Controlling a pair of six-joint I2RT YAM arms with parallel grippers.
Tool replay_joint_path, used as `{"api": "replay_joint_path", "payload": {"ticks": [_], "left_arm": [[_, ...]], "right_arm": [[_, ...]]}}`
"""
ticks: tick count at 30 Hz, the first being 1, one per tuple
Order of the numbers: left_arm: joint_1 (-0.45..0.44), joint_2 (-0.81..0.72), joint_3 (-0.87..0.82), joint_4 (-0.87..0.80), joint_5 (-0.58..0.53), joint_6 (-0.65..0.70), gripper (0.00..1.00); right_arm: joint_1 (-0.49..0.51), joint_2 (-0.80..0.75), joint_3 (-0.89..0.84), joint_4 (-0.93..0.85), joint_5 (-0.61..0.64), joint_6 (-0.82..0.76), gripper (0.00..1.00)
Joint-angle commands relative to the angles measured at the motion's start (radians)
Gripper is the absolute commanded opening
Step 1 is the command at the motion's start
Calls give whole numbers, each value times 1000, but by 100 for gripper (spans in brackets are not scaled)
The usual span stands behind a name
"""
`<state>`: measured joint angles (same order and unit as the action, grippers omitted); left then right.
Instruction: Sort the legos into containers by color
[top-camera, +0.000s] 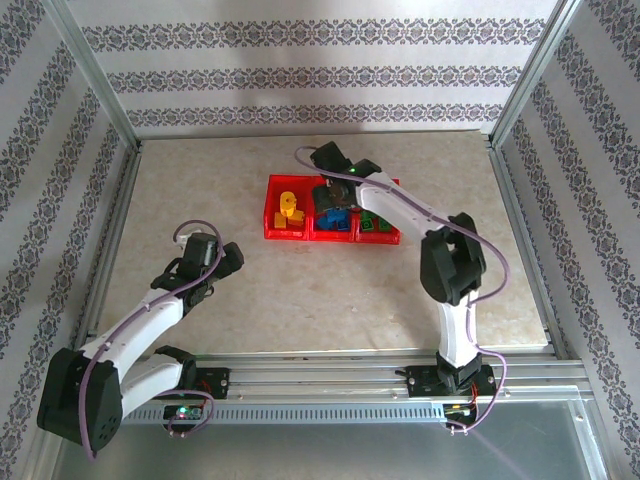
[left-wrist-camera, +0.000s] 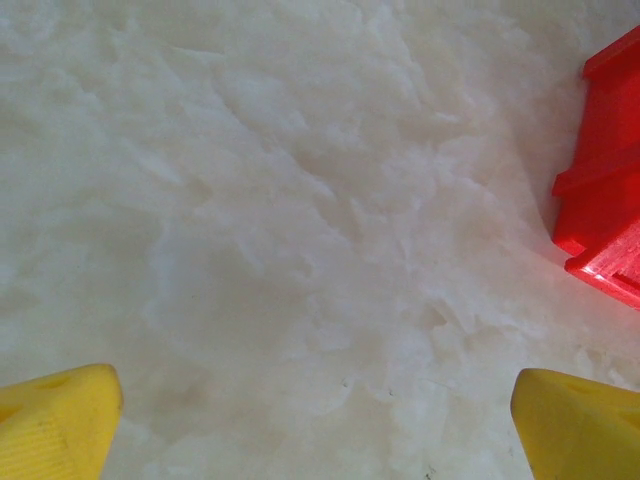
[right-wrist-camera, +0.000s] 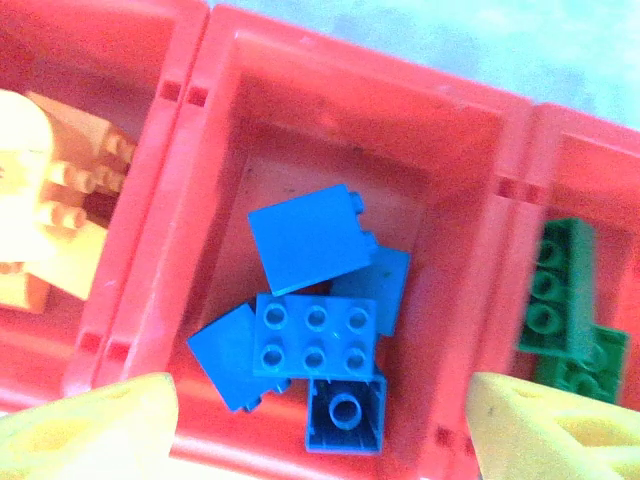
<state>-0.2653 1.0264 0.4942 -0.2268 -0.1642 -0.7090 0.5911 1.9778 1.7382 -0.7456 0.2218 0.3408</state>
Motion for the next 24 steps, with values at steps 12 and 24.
{"api": "replay_joint_path", "payload": {"ticks": [12, 24], "left_arm": [[34, -159, 37, -136, -160, 92, 100], [42, -326, -54, 99, -353, 314, 100]], "right_arm": [[-65, -475, -413, 71, 248, 61, 98], [-248, -904, -837, 282, 289, 50, 98]]}}
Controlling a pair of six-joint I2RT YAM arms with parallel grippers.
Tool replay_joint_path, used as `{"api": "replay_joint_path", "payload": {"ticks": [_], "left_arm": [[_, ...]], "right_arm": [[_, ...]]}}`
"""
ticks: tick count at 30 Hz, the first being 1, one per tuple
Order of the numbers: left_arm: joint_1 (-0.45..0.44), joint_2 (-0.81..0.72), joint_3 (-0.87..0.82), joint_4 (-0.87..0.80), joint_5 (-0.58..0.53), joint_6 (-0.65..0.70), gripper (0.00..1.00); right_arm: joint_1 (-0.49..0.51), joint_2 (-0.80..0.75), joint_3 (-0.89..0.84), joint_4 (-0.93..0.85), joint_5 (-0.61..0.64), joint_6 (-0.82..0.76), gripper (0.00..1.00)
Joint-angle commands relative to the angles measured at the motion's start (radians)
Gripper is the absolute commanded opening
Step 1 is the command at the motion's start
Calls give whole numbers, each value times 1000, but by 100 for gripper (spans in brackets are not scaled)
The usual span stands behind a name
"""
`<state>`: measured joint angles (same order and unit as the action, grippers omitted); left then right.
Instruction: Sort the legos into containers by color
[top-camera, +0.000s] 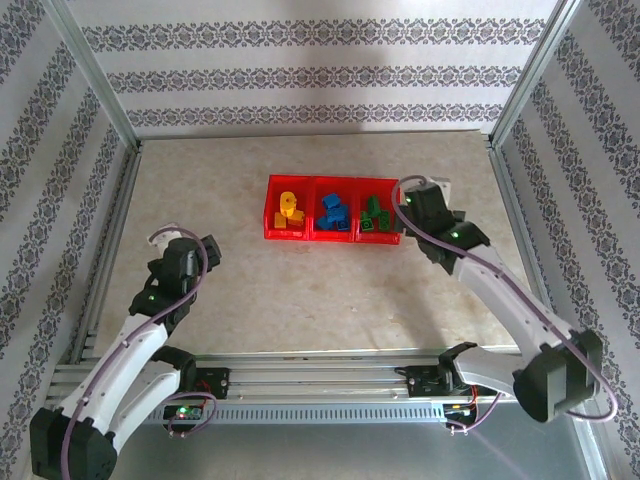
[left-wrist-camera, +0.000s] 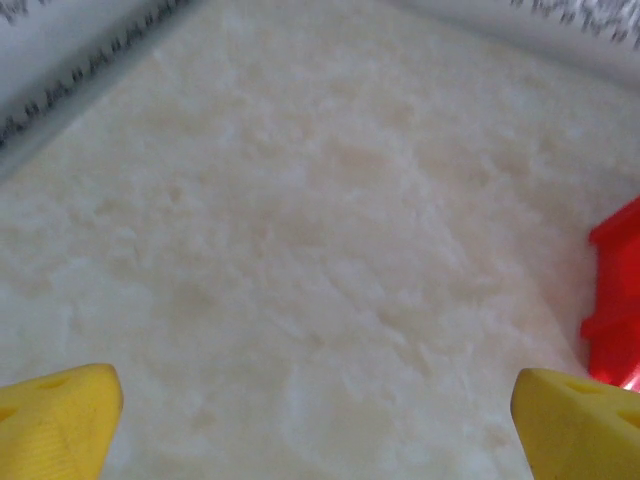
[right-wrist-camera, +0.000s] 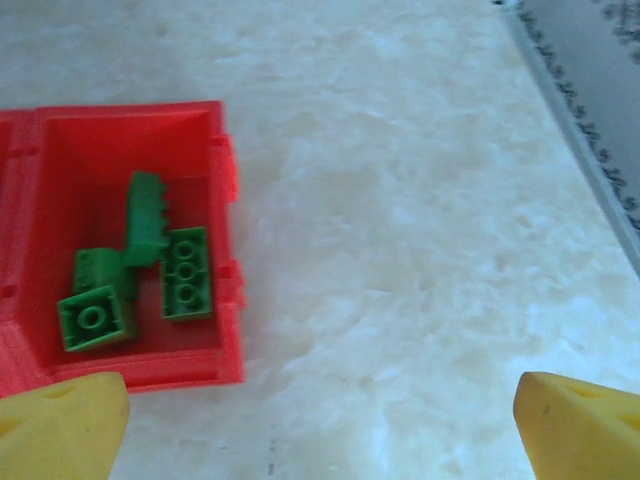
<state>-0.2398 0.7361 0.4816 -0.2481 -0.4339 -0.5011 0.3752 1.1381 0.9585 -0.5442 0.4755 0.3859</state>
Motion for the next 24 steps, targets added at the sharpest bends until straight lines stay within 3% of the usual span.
{"api": "replay_joint_path", "payload": {"ticks": [1, 7, 10, 16, 24], "left_arm": [[17, -47, -63, 172, -89, 142, 100], [42, -14, -210, 561, -88, 383, 100], [87, 65, -242, 709, -14, 447, 100], [171, 263, -205, 820, 196, 468, 100], [194, 489, -198, 1007, 307, 497, 100]], "right_arm": [[-51, -94, -82, 94, 32, 4, 98], [-189, -169, -192, 154, 52, 56, 98], [-245, -170, -262, 267, 11, 6, 98], [-252, -145, -423, 604, 10, -169, 98], [-283, -73, -508, 859, -98, -316, 98]]}}
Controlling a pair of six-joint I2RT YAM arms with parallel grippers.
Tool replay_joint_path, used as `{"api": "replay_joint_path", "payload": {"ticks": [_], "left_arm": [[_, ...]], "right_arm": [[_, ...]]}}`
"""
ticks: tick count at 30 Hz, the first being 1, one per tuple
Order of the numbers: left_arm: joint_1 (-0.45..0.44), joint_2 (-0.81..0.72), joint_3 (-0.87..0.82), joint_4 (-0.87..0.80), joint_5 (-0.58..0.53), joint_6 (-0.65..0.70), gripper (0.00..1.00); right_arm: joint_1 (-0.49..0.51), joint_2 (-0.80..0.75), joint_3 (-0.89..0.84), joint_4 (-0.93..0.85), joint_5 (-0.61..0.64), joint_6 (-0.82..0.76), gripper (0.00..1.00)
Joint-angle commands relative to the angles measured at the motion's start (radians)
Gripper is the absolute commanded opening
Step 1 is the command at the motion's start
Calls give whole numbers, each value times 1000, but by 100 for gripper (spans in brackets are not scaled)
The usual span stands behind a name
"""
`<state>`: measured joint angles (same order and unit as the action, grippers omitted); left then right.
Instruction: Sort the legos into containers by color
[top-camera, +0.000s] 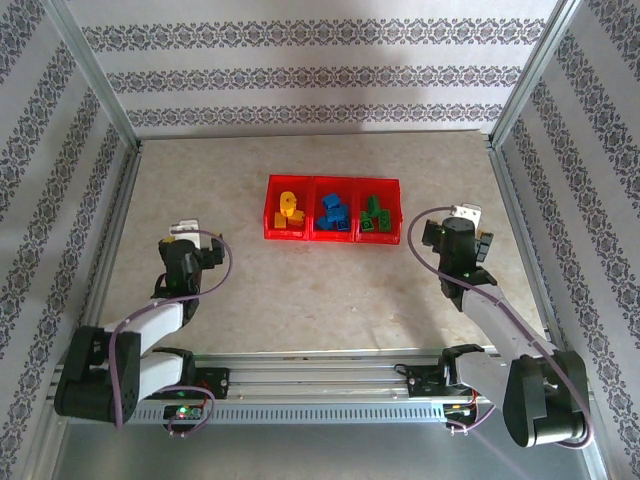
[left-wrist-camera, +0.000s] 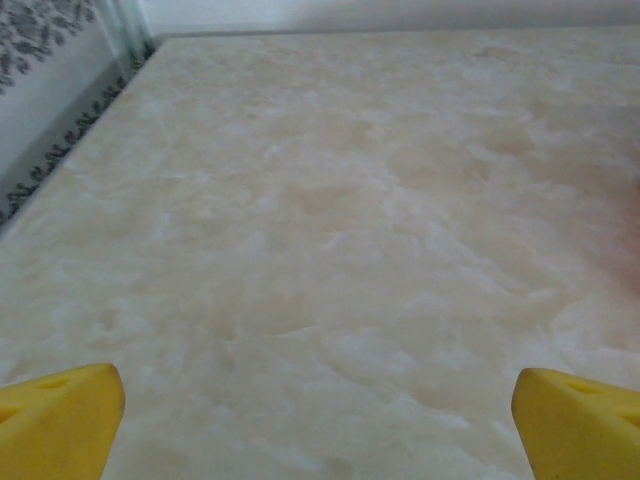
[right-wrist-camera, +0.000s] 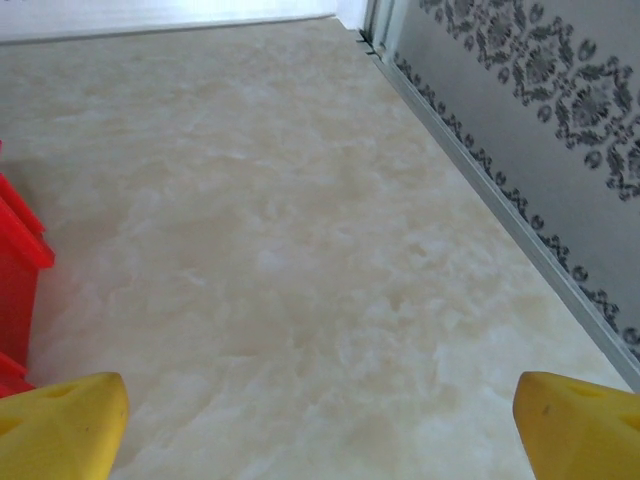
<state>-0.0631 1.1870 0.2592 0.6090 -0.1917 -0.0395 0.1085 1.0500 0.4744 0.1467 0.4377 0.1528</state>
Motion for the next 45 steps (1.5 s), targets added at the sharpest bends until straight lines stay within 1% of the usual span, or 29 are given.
{"api": "replay_joint_path", "payload": {"ticks": [1, 4, 6, 10, 12, 14, 17, 19, 21, 22, 23, 24, 26, 27, 31, 33, 36, 37, 39, 45], "left_arm": [[20, 61, 22, 179, 73, 42, 100], [29, 128, 15, 264, 98, 62, 100], [35, 167, 18, 306, 114, 70, 100], [41, 208, 50, 293, 158, 60, 100], [43, 265, 45, 363, 176, 54, 100], [46, 347, 34, 471, 191, 56, 100], [48, 423, 38, 548, 209, 63, 99], [53, 396, 70, 435, 222, 59, 100], [58, 408, 123, 362, 235, 63, 99], [72, 394, 143, 293, 250, 44, 99], [87, 398, 139, 299, 275, 34, 100], [87, 409, 132, 336, 275, 37, 100], [87, 399, 137, 307, 275, 34, 100], [87, 406, 133, 331, 275, 35, 100], [87, 404, 133, 330, 273, 37, 100], [86, 405, 133, 330, 272, 37, 100], [86, 404, 132, 331, 273, 38, 100], [85, 404, 132, 330, 273, 38, 100], [86, 404, 132, 331, 273, 38, 100], [86, 404, 130, 333, 274, 38, 100]], "right_arm": [[-22, 24, -37, 203, -79, -97, 98], [-51, 41, -79, 308, -130, -108, 98], [-72, 52, -90, 340, -158, -108, 98], [-91, 71, -124, 428, -196, -113, 98], [-100, 84, -151, 480, -216, -113, 98], [-107, 100, -167, 525, -234, -113, 98], [-112, 118, -169, 544, -246, -114, 98], [-115, 123, -172, 547, -250, -116, 98], [-119, 128, -182, 563, -260, -117, 98], [-122, 132, -189, 576, -268, -119, 98], [-125, 139, -198, 593, -278, -121, 98], [-128, 148, -204, 606, -285, -123, 98], [-136, 170, -220, 656, -293, -127, 98], [-139, 178, -224, 673, -295, -125, 98], [-150, 176, -222, 664, -336, -128, 98], [-151, 173, -228, 673, -389, -120, 98], [-151, 183, -235, 731, -526, -85, 98], [-151, 199, -224, 731, -537, -84, 98], [-151, 241, -206, 742, -521, -88, 98], [-152, 370, -180, 824, -531, -91, 98]]}}
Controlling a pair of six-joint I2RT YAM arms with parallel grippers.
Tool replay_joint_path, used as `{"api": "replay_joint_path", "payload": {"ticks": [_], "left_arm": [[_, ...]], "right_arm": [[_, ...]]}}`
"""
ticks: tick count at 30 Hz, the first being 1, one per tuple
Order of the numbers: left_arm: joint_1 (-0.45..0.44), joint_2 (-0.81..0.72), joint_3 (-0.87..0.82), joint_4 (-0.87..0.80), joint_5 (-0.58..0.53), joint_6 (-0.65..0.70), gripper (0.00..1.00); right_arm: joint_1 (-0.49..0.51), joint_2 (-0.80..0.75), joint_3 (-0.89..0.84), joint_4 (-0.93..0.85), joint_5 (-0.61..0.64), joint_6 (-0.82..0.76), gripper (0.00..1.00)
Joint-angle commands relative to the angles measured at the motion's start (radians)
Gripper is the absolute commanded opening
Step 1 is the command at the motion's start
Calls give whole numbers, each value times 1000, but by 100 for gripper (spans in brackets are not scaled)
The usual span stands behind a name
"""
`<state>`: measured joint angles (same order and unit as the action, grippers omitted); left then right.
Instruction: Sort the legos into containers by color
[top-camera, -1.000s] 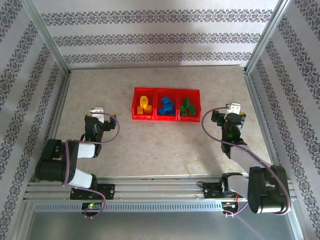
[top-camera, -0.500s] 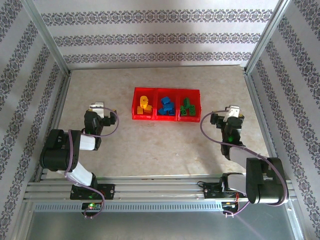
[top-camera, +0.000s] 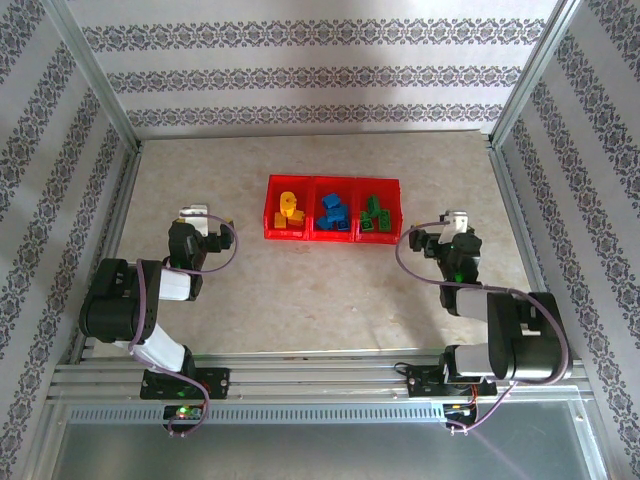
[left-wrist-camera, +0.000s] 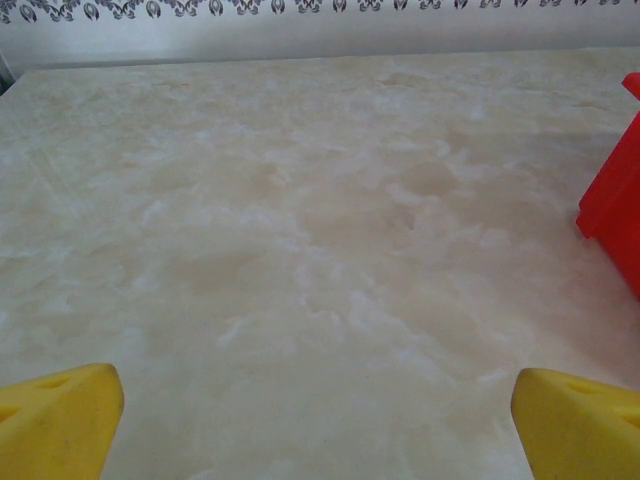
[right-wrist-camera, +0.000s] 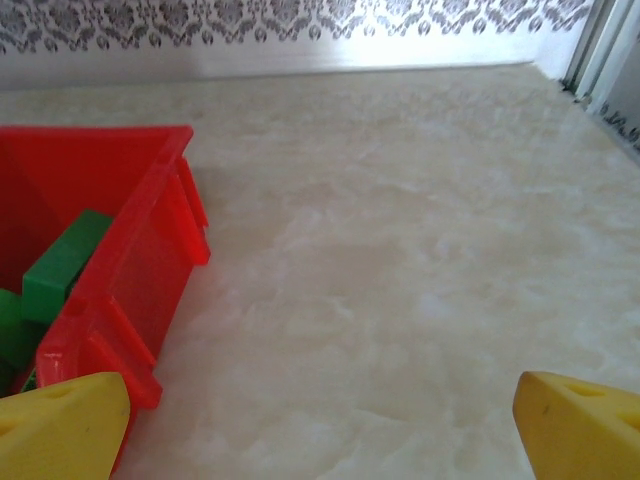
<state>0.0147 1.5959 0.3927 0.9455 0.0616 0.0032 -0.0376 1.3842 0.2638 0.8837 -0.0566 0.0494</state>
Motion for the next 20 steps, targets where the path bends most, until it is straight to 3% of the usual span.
{"api": "replay_joint_path", "payload": {"ticks": [1, 4, 7, 20], "left_arm": [[8, -5, -3, -4, 21, -5, 100], [8, -5, -3, -4, 23, -3, 100], [8, -5, -3, -4, 24, -3, 100], [8, -5, -3, -4, 29, -3, 100]], "right_arm": [[-7, 68, 29, 117, -26, 18, 98], [-7, 162, 36, 219, -6, 37, 98], [1, 127, 74, 71, 25, 29, 98], [16, 141, 74, 97, 56, 23, 98]]}}
